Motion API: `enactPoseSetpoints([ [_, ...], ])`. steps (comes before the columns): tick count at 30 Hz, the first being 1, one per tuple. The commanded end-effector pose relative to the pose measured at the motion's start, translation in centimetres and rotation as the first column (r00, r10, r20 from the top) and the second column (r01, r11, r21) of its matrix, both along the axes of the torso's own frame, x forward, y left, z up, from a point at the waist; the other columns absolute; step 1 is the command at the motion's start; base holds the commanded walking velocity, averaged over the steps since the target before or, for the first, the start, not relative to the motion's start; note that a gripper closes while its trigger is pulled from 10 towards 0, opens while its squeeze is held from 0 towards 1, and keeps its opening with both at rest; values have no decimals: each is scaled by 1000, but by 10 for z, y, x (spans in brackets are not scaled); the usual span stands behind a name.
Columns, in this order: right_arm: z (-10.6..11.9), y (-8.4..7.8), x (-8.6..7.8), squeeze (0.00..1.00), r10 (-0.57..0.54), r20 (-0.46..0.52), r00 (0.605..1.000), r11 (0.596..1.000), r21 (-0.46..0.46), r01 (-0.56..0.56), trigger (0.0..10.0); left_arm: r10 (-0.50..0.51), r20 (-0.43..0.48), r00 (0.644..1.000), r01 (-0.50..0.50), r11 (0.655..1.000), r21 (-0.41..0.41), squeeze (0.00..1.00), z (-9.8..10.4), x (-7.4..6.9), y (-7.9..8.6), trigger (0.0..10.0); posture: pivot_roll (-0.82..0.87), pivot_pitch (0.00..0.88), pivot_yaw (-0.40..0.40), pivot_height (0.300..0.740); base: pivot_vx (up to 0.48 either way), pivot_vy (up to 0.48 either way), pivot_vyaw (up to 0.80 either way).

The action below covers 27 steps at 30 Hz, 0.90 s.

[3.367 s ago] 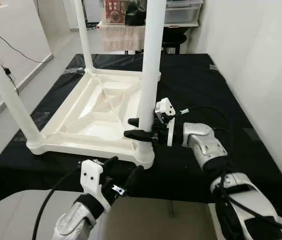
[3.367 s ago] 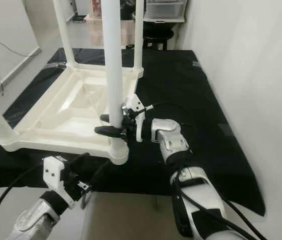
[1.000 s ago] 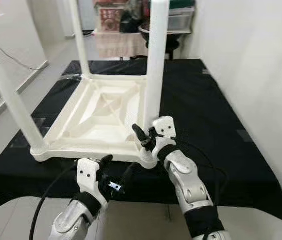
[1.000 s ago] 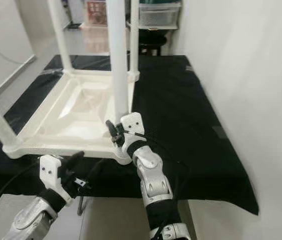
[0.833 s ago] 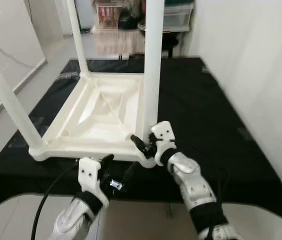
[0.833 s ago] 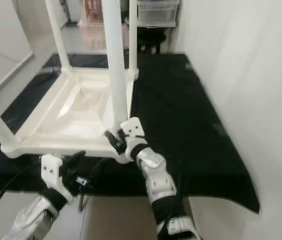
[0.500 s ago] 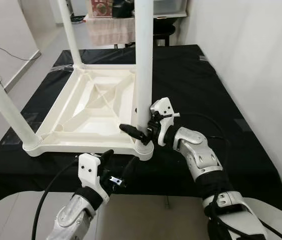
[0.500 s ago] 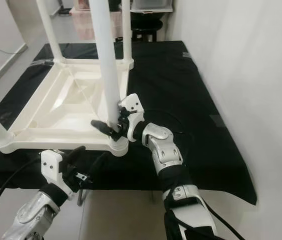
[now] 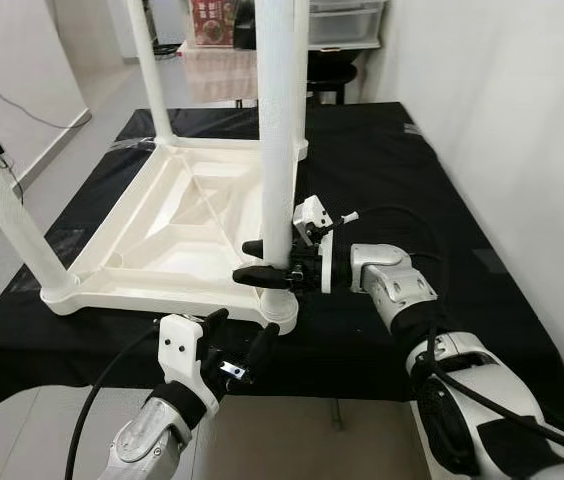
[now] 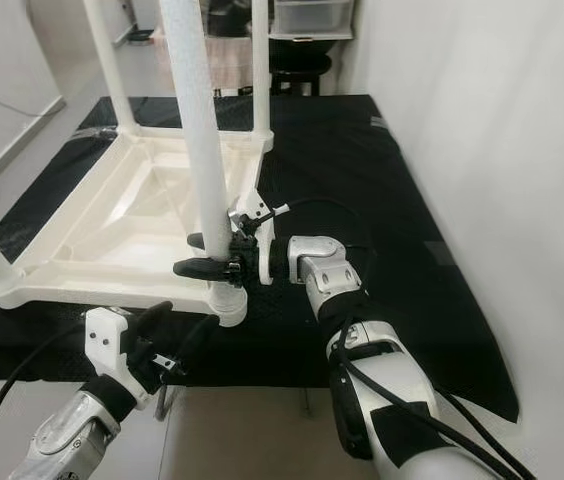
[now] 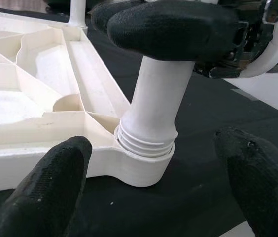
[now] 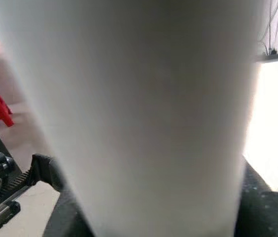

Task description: Building children table

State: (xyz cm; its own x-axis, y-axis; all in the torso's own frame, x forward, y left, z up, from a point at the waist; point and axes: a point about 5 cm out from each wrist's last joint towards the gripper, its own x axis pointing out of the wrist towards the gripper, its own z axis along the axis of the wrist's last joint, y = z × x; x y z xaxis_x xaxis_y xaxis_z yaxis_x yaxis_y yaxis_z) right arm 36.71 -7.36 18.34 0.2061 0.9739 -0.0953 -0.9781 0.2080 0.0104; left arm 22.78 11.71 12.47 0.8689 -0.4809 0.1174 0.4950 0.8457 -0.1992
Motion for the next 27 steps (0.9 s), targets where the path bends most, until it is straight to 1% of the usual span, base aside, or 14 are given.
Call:
enactPoseSetpoints([
  [1,-3,5,-2,0,37,-26,999,999,3,-37,0,9,-5,1000,-9,1000,6,0,-2,-2,0,10000,22,41,-8,740,0,0,0],
  [6,-25,-22,-2,0,-195,38,980,979,-50,197,0,4,-8,1000,-4,1000,2,0,-1,-6,0,10000,15,56,-10,740,0,0,0],
  [7,-31,-20,3,0,-438,88,895,894,-67,444,0,3,-9,1000,-3,1000,2,0,-1,-7,1,10000,14,59,-11,740,0,0,0],
  [8,-41,-27,-2,0,-747,32,664,662,-44,748,0,3,-10,1000,-3,1000,2,0,-1,-8,2,10000,6,71,-8,740,0,0,0],
  [9,-41,-27,-2,0,-747,32,664,662,-44,748,0,3,-10,1000,-3,1000,2,0,-1,-8,2,10000,6,71,-8,740,0,0,0],
  [10,-61,-22,-39,0,-859,-38,511,512,-98,854,0,2,-11,1000,-2,1000,3,0,0,-8,4,10000,9,82,9,740,0,0,0],
  [11,-61,-22,-39,0,-859,-38,511,512,-98,854,0,2,-11,1000,-2,1000,3,0,0,-8,4,10000,9,82,9,740,0,0,0],
  [13,-68,-5,-48,0,-790,0,613,609,-123,784,0,2,-13,1000,-2,1000,4,0,0,-8,4,10000,-11,68,12,740,0,0,0],
  [21,-54,6,-29,0,-788,28,615,611,-85,787,0,3,-15,1000,-3,1000,10,0,-1,-8,4,10000,17,72,6,740,0,0,0],
  [22,-51,9,-28,0,-786,31,617,613,-79,786,5765,8,-14,1000,-8,1000,10,0,-1,-8,4,10000,16,67,5,740,0,0,0],
  [23,-48,11,-27,0,-779,26,627,624,-70,778,10000,11,-13,1000,-11,1000,10,0,-1,-8,4,10000,16,67,5,740,0,0,0],
  [24,-41,15,-28,1000,-772,11,636,635,-45,772,10000,12,-13,1000,-12,1000,10,0,-1,-7,5,10000,18,68,2,740,0,0,0],
  [26,-41,15,-28,1000,-772,11,636,635,-45,772,10000,12,-13,1000,-12,1000,10,0,-1,-7,5,10000,18,68,2,740,0,0,0],
  [27,-34,18,-28,1000,-742,-20,670,670,-14,742,10000,11,-13,1000,-11,1000,11,0,-1,-7,5,10000,19,66,3,740,0,0,0],
])
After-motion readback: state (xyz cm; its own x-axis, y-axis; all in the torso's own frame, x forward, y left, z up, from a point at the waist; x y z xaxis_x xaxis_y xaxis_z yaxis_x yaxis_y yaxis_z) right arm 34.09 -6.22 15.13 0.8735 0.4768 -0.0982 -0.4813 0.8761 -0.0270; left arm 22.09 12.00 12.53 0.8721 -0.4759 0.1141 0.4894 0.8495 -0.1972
